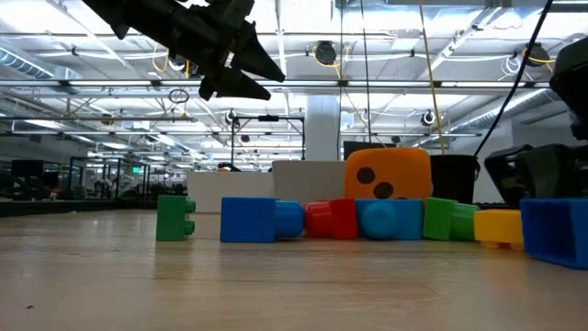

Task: Pick & Place Toys
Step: Put the blue game piece into the white bin

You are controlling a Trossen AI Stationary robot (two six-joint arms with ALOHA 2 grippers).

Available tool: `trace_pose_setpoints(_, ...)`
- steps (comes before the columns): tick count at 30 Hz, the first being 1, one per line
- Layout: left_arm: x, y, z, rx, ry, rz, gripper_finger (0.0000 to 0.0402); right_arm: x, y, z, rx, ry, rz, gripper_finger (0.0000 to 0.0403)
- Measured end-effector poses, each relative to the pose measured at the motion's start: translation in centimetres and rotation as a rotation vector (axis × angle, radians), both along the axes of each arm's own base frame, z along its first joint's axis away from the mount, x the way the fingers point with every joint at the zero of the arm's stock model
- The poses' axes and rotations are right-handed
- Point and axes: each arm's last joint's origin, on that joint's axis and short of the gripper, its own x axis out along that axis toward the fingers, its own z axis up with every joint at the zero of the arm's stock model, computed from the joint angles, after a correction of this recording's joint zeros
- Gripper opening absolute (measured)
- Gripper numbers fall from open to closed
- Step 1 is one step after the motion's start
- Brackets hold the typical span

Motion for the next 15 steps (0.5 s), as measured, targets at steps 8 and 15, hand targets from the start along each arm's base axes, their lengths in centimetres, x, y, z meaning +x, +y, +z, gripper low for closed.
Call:
trace_pose_setpoints(8, 0.0, 0.0, 0.0, -0.005, -0.002, 0.002, 0.0287, 0.7, 0.3, 0.2, -0.005, -0.021, 0.005, 0.0223)
trace_pose_setpoints(15, 0.0, 0.0, 0.0, -0.018, -0.011, 0.021, 0.0274, 1.2, -0.2, 0.3, -0.005, -0.024, -0.024, 0.0201)
